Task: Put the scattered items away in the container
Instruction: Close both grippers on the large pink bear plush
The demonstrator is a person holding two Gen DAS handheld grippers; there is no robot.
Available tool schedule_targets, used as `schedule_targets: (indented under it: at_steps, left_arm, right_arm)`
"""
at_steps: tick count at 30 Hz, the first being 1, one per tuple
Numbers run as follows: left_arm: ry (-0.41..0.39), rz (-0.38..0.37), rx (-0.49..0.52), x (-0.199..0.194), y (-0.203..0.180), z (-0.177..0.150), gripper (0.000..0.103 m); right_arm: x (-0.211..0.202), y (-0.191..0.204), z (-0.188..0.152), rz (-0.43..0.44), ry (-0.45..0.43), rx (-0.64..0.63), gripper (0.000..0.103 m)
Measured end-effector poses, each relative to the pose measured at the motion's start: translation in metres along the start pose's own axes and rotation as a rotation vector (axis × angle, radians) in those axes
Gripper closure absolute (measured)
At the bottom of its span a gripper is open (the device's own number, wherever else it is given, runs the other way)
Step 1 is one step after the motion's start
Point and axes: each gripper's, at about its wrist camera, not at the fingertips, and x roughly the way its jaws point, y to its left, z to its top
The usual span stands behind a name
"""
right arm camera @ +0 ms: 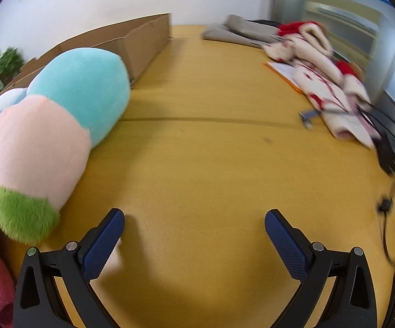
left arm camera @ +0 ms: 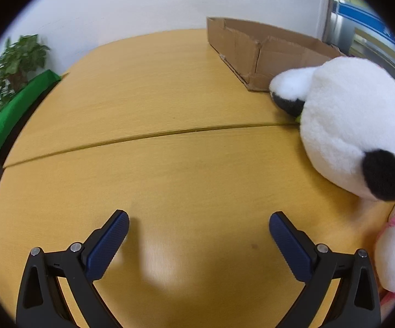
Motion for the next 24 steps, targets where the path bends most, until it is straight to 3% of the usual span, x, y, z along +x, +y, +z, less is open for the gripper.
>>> schedule_targets:
  at_steps: [2,5,7,9,11,13,15,17,19,20,24]
  left_arm:
    - [-0.06,0.015,0.002,-0.031,-0.015,-0.009,0.001]
    - [-0.178,0.039,0.009,-0.092,-0.041,-0.017,0.001]
    - [-0.265,-0.002,-0.011,-0.135,-0.063,-0.018,0.001]
    - [-0.302,-0.116,-0.024,-0.165,-0.088,-0.018,0.001]
    - [-0.293,-0.288,-0.003,-0.175,-0.119,-0.016,0.001]
    - [-0.265,-0.409,0.018,-0.169,-0.152,-0.016,0.001]
    - [-0.188,-0.498,0.034,-0.15,-0.186,-0.022,0.001]
    - [-0.057,-0.562,0.047,-0.118,-0.211,-0.032,0.001]
    - [0.089,-0.567,0.023,-0.086,-0.226,-0.043,0.0]
    - [0.138,-0.556,0.002,-0.073,-0.229,-0.048,0.0]
    - [0.126,-0.592,-0.044,-0.068,-0.222,-0.05,0.0]
  right_arm:
    - [-0.016,-0.001,-0.012,0.0,0.003,0.017,0.0]
    - [-0.07,0.002,-0.027,0.061,-0.107,0.046,0.0]
    - [-0.117,0.009,-0.031,0.119,-0.198,0.058,0.0]
    - [-0.157,0.023,-0.032,0.216,-0.28,0.053,0.0]
    - [-0.184,0.043,-0.034,0.34,-0.331,0.033,0.0]
    - [-0.195,0.07,-0.038,0.482,-0.336,-0.007,0.0]
    - [-0.183,0.103,-0.046,0.601,-0.276,-0.049,0.0]
    - [-0.157,0.134,-0.059,0.572,-0.174,-0.115,0.0]
    - [-0.135,0.16,-0.075,0.353,-0.171,-0.207,0.0]
    - [-0.131,0.167,-0.081,0.3,-0.192,-0.24,0.0]
    - [-0.129,0.162,-0.076,0.337,-0.191,-0.203,0.0]
